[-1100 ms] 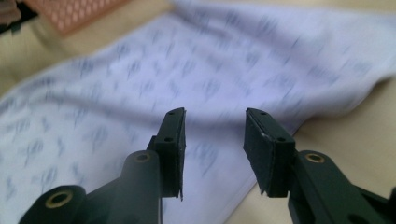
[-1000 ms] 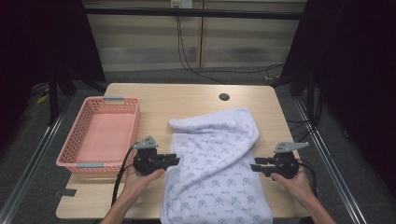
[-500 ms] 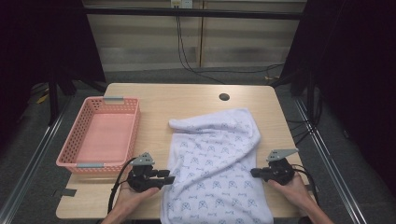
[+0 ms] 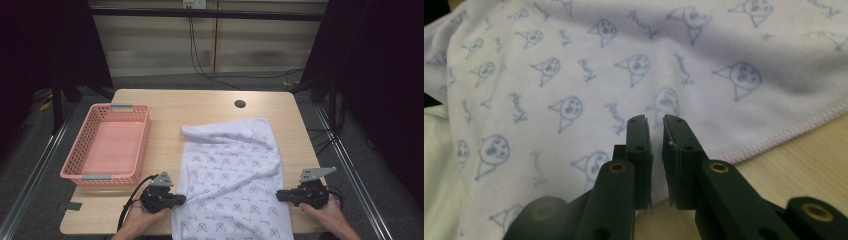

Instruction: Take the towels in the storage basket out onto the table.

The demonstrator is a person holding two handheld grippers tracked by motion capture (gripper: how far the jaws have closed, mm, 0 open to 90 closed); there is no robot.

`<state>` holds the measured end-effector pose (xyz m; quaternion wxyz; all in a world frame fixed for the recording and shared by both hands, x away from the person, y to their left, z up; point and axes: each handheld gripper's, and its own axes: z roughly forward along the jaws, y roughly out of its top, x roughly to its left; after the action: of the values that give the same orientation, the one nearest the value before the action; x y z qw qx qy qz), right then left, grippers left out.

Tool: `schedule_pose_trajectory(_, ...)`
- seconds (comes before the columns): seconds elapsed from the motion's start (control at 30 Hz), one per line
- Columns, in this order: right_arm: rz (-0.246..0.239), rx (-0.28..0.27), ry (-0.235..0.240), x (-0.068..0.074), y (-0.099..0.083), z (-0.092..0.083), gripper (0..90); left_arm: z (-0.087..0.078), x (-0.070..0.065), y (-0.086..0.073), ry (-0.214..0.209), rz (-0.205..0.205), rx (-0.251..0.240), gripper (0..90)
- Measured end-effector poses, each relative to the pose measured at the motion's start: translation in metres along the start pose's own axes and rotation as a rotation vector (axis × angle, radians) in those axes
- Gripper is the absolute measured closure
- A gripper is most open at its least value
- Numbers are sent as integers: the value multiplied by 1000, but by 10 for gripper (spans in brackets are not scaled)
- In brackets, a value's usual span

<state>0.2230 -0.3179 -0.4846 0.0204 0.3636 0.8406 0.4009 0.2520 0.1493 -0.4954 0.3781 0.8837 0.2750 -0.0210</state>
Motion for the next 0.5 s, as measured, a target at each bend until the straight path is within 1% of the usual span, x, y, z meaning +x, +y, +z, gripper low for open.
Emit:
schedule_pose_trajectory(0.07, -4, -8, -14, 1, 3, 3, 785, -2, -6, -5, -35, -18, 8, 876)
schedule_pose_trajectory(0.1, -3, -15, -3, 1, 4, 4, 776, -3, -9, -7, -53, -12, 12, 876)
schedule_pose_trajectory(0.13, -3, -16, -11, 1, 5, 5, 760, -6, -12, -10, -74, -3, 23, 876)
schedule_pose_trajectory(0.17, -4, -13, -27, 2, 6, 6, 749, -7, -15, -13, -76, -4, 19, 873)
schedule_pose_trajectory(0.2, -8, -18, -26, 1, 7, 7, 738, -9, -17, -16, -96, -18, 19, 871)
schedule_pose_trajectory(0.23, -11, -18, -34, 1, 7, 7, 710, -11, -18, -19, -111, -14, 21, 863)
schedule_pose_trajectory(0.27, -10, -19, -50, 1, 8, 9, 682, -12, -19, -21, -122, -19, 21, 839)
schedule_pose_trajectory(0.3, -9, -15, -47, 0, 8, 10, 664, -14, -19, -22, -134, -22, 23, 801)
schedule_pose_trajectory(0.33, -7, -15, -54, -1, 9, 11, 635, -14, -19, -21, -137, -29, 3, 736)
schedule_pose_trajectory(0.4, -5, -13, -63, -4, 13, 15, 626, -16, -15, -15, -112, -58, -44, 609)
schedule_pose_trajectory(0.43, -2, -26, -67, -5, 16, 16, 609, -16, -15, -15, -112, -58, -44, 584)
schedule_pose_trajectory(0.47, -2, -26, -67, -5, 16, 16, 609, -16, -10, -9, -107, -66, -78, 584)
schedule_pose_trajectory(0.5, 6, -67, -88, -10, 25, 20, 594, -14, -1, 3, -70, -80, -123, 577)
